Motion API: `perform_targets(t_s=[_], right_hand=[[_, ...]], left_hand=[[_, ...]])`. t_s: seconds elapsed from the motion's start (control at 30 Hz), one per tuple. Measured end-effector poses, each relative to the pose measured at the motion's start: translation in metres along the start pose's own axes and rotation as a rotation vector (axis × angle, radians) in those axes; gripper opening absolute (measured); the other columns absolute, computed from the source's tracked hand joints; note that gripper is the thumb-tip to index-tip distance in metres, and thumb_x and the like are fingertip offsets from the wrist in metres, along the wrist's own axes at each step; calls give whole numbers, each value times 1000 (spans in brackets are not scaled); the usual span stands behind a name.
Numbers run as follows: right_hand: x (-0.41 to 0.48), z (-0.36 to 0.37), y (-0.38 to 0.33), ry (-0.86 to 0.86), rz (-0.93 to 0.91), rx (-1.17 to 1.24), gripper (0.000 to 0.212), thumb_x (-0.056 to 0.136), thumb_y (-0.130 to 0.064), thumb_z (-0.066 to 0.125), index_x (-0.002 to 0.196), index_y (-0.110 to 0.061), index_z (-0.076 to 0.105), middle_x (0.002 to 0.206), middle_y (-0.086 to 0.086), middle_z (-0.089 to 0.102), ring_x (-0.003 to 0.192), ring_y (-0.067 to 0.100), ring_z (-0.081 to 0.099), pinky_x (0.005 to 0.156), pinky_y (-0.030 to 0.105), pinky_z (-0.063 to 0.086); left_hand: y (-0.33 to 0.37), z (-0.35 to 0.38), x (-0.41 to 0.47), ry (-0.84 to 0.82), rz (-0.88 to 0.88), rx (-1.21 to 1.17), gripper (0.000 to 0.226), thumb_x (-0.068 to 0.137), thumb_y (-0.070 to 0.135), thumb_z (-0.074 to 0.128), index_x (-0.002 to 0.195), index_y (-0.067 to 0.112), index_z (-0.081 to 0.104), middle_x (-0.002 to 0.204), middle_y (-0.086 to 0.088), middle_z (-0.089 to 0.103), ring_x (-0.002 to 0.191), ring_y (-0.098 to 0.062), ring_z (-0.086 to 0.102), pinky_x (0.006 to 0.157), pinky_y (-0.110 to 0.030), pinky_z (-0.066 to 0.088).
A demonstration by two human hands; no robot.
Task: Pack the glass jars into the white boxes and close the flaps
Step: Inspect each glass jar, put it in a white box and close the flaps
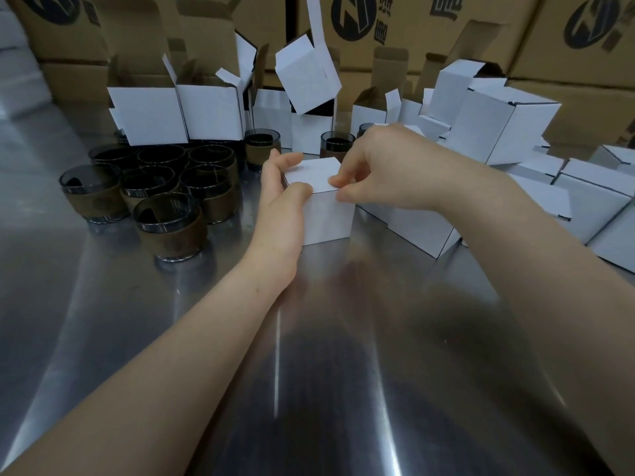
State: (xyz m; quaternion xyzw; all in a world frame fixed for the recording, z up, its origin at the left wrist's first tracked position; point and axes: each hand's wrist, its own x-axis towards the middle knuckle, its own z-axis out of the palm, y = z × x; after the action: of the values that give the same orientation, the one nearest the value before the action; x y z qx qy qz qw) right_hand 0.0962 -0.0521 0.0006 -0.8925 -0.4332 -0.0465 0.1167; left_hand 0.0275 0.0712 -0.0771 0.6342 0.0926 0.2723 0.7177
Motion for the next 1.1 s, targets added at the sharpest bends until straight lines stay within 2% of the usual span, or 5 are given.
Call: perform_targets(t_s=[0.2,0.4,0.6,0.7,1.1], right_hand=[[2,8,0,64,-36,-9,21,79,-34,77,93,-22,68,96,-4,51,87,11,50,69,23,41],[7,28,-5,92,-30,96,36,78,-37,74,92,-19,46,89,-5,50,79,13,45,59,20,32],[10,37,-5,137,-18,128,45,72,-46,74,96,-24,44,97,-5,47,92,19,43,70,30,29],[9,38,-4,180,10,178,52,67,-48,78,100,-26,45,104,-6,46,100,18,41,72,28,32],[8,-14,28,731,410,177,49,73,-48,71,114,-22,60,108,-1,42,120,25,38,84,26,28]], left_hand=[[-4,-2,-4,6,8,-81,36,96,-2,43,119,26,45,158,-2,26,143,-16,30,116,-38,33],[-5,-6,-7,83,32,-126,31,94,1,52,119,17,46,114,4,55,100,0,58,79,-12,50],[-4,-7,-5,165,-3,-150,23,94,6,54,114,17,52,109,3,58,112,-17,58,103,-39,48],[-2,-9,-4,212,-24,-213,14,97,15,53,110,17,57,111,-4,62,109,-21,60,96,-38,49],[-5,-7,-6,121,-21,-23,29,98,7,39,79,13,61,78,-9,69,72,-20,63,64,-25,46]])
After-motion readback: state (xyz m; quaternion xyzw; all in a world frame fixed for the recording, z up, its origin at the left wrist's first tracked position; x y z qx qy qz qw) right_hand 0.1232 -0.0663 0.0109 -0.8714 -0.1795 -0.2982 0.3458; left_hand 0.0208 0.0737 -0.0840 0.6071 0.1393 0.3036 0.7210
